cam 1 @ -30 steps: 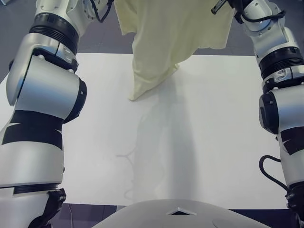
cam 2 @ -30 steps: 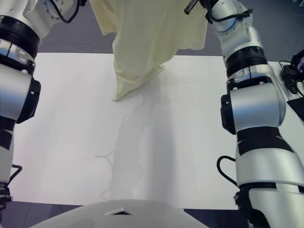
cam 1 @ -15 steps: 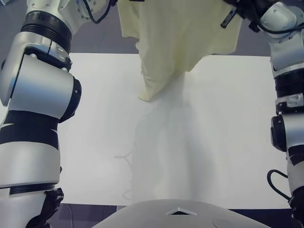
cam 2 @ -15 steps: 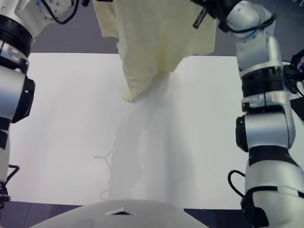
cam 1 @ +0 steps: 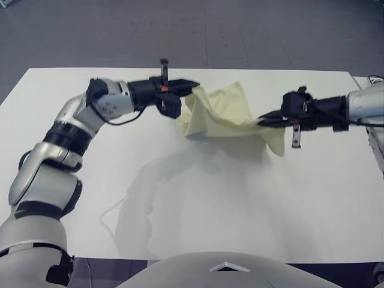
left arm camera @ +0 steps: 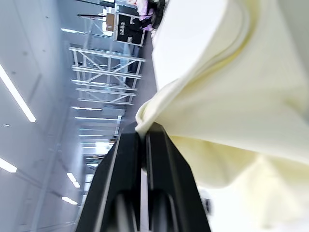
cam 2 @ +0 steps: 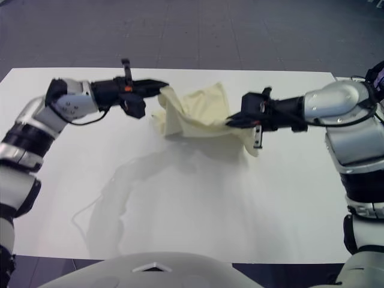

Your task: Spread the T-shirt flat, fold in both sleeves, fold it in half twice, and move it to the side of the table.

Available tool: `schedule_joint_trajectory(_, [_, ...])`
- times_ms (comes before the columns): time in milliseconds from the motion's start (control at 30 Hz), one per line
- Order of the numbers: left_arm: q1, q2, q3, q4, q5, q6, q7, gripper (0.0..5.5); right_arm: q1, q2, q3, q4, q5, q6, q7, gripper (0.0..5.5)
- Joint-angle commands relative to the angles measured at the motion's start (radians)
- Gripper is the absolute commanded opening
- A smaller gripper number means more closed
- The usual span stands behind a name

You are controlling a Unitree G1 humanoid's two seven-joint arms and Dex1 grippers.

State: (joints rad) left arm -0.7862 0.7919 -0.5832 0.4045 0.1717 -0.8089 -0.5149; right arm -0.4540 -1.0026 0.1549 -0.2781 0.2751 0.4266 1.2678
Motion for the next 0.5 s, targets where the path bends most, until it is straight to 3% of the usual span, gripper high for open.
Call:
schedule_joint_trajectory(33, [0.414,0.305,-0.021,-0.658,-0.265,0.379,-0.22,0.01,0.345,-0.104,0.053,-0.206,-0.024,0.006,0.011,0.0])
schedule_joint_trajectory(500, [0.913,0.5,0.158,-0.996,-0.098,0.735,-0.321,0.01,0.574,-0.055,0.045,-0.345,-0.056,0.068,-0.127,0.0])
